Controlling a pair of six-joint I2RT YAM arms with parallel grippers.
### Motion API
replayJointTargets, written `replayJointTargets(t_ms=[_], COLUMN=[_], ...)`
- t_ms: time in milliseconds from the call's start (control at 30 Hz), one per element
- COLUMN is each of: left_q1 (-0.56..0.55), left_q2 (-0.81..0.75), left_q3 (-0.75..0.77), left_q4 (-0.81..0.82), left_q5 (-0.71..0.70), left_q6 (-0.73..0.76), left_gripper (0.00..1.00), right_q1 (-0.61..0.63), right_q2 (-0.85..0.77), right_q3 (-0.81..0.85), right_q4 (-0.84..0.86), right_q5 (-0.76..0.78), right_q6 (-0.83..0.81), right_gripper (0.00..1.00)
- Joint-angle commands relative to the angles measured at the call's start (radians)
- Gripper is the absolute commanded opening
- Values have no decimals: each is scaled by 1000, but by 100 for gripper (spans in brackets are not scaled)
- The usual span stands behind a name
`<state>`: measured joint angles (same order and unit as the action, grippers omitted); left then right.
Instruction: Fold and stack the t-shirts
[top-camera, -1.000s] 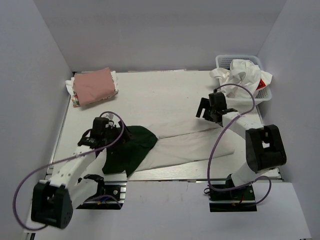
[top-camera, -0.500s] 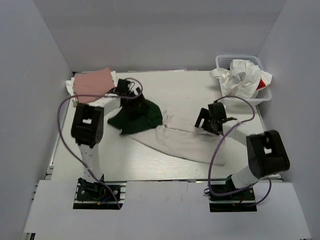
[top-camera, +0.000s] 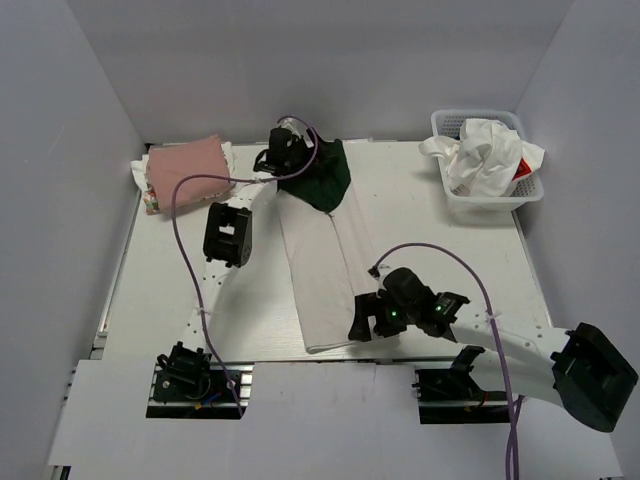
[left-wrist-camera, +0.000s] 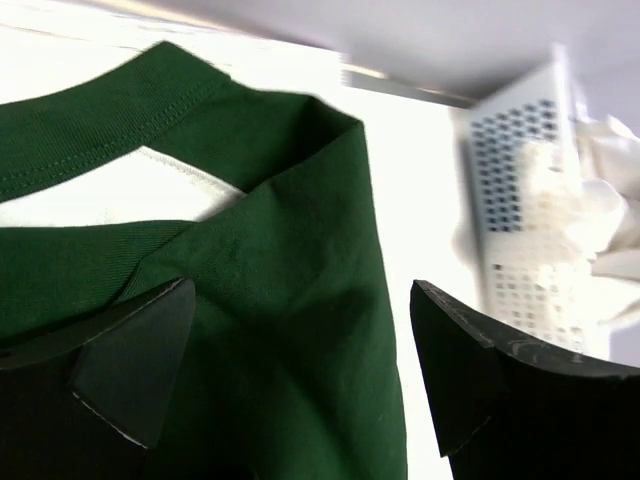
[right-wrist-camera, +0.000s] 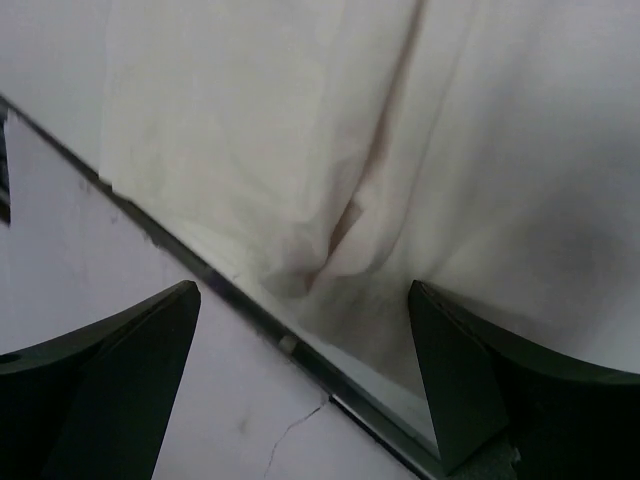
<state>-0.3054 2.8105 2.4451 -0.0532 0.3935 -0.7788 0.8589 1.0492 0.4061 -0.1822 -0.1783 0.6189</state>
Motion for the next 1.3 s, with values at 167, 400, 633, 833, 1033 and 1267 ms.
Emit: replayJointTargets(t_ms=[167,400,633,833,1033,1267], left_q1=[-51,-60,-142,-247,-366,-480], left_q2=[124,-137,-603,-1156,-1531,-1657], left_q3=[-11,-27,-299,-1103,-1602,-1900], left_q4=[164,67,-379,-358,-379,-372], left_q5=[-4,119,-71,-229,-176,-111], left_q6=[-77,44,328,222,38,-92], left_gripper=[100,100,100,100,100,95], right_q1=[107,103,94,71,43,28], right_q2=[-32,-152,-287,-226,-180,-170], right_q3=[34,89,48,111,105,50], right_q4=[-71,-90,-160,-342,-414,-329], right_q5=[-58,207,362,470,392,274], right_q6=[-133,-13,105,139,122,85], right_gripper=[90,90,90,90,90,90])
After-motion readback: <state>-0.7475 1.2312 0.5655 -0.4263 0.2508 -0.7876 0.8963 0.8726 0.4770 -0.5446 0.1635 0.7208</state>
